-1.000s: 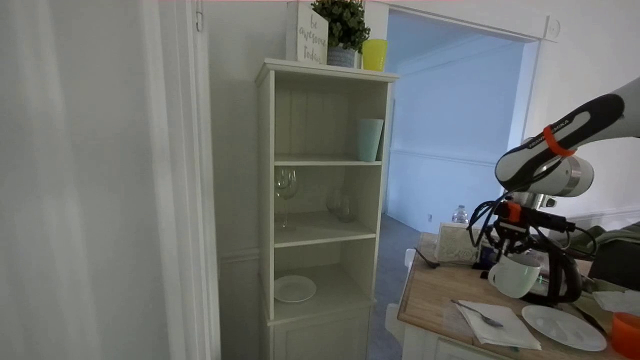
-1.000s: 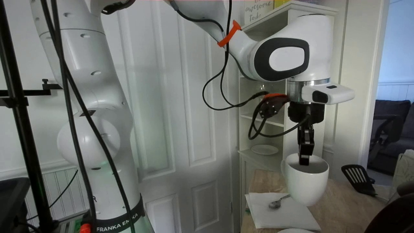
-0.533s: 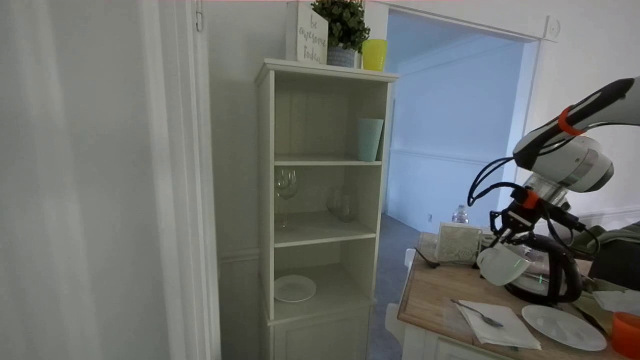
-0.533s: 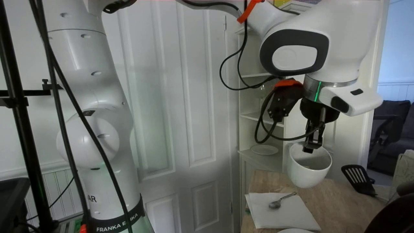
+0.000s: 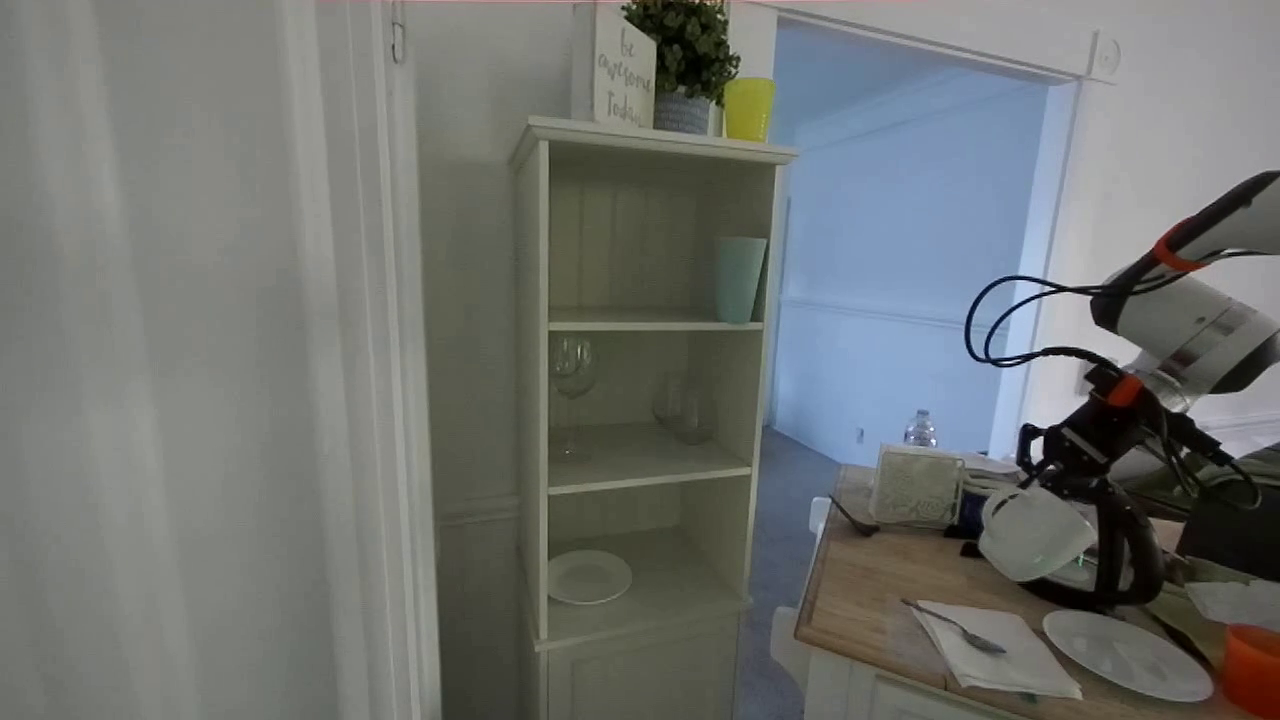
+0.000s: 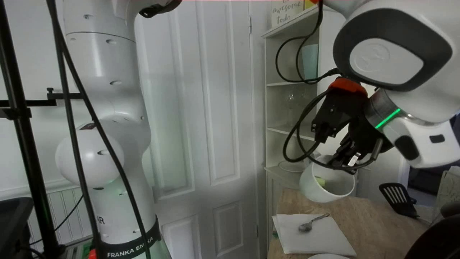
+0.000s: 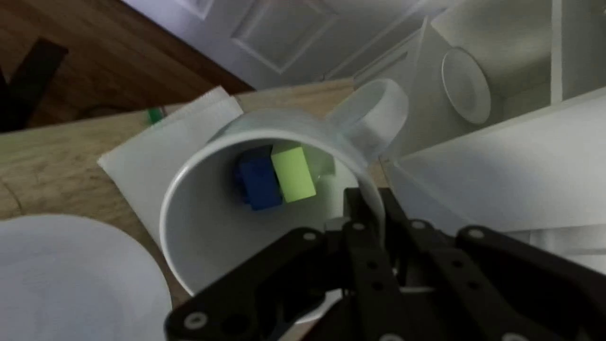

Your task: Pick up the cup, then spill out the object from the cup

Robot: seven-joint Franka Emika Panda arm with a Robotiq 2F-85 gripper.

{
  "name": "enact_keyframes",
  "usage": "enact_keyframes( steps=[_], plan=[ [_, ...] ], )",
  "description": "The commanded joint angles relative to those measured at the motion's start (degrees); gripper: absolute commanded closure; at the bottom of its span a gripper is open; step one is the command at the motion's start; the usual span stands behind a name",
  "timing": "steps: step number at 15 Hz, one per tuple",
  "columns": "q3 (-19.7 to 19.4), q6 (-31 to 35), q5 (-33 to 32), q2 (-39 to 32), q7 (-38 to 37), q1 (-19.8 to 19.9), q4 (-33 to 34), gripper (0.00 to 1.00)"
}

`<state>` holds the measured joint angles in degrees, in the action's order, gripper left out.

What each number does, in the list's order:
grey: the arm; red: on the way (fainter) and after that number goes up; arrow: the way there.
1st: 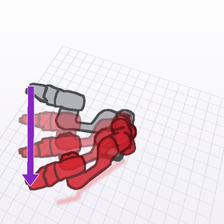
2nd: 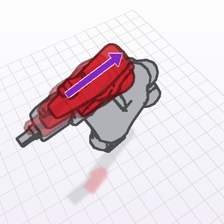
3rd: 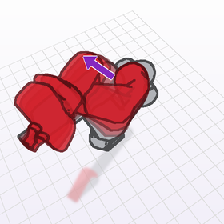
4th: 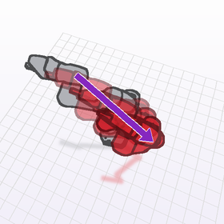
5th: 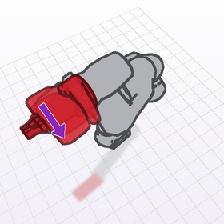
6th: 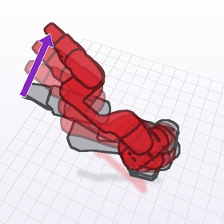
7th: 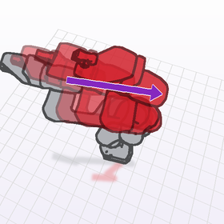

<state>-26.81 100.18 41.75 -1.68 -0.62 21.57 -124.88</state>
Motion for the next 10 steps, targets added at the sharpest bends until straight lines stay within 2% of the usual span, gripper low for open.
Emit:
enact_keyframes(
  steps=[1, 4, 5, 9, 10],
  plan=[
    [1.3, -10.4, 3.6, -5.1, 0.1, 1.5, 2.1, 0.97],
    [2.4, -15.7, 4.1, -8.7, -1.7, 1.4, 3.2, 0.97],
    [2.2, -11.6, 2.3, -6.7, -0.2, 1.1, 0.9, 0.9],
    [2.8, -12.8, 2.4, -9.2, -0.3, 1.0, 1.9, 0.9],
    [3.0, -12.2, 1.9, -9.8, 2.2, 1.0, 2.3, 0.97]
  ],
)
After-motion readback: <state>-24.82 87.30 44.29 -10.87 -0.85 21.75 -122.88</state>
